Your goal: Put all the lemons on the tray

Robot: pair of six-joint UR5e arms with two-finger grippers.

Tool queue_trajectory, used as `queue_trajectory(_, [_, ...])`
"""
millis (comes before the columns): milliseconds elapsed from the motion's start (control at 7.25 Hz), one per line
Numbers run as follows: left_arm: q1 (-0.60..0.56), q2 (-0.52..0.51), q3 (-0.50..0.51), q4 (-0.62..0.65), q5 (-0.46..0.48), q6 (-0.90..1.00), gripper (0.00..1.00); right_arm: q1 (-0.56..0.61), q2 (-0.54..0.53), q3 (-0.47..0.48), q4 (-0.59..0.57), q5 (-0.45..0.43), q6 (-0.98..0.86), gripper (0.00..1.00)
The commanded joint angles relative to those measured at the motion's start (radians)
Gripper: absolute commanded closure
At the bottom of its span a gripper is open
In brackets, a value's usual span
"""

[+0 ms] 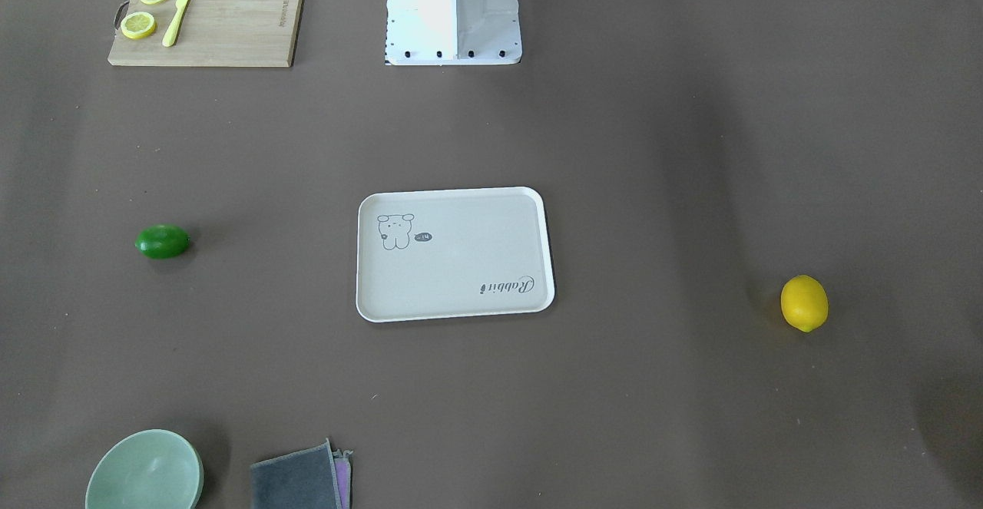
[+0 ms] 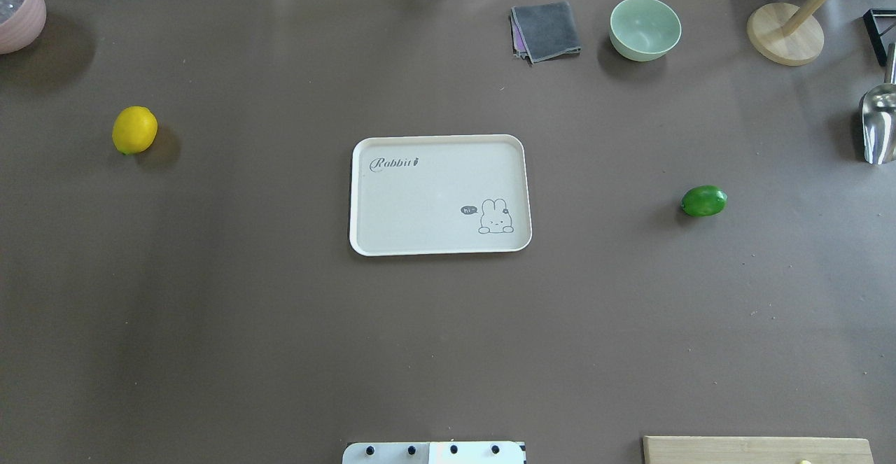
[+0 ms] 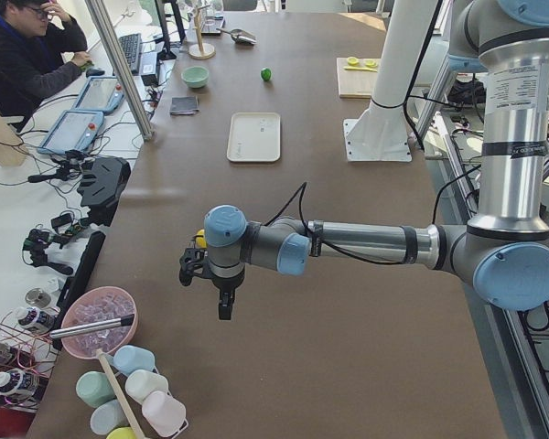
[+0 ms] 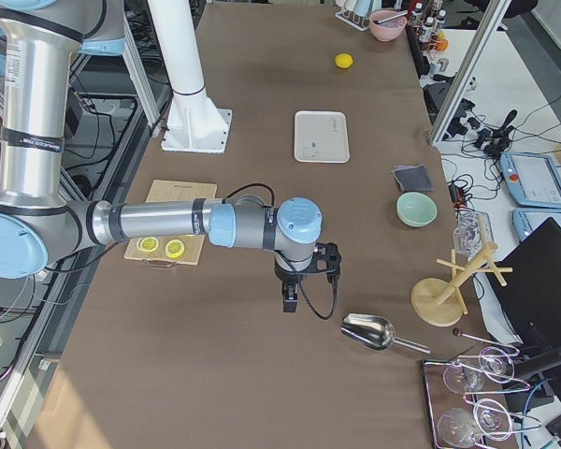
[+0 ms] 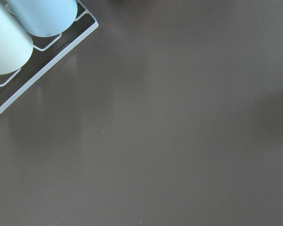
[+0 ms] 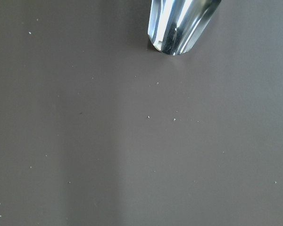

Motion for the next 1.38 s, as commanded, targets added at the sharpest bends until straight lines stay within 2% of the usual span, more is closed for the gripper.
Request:
queue_trajectory(0, [0.002,0.001,0.007,-0.019,0.001,0.01,0.01,-0.001,-0.002,0.0,-0.001,0.001,0.001,0.0])
queue_trajectory(828, [0.002,-0.006,0.002,-0.022,-0.059,0.007,0.01,-0.045,0.001,0.0,0.002,0.0,-0.001,0.0])
queue_trajectory(1241, [0.057,0.024,0.013,-0.165,-0.064,0.005,0.01,-0.056,0.005,0.002,0.002,0.0,0.001,0.0])
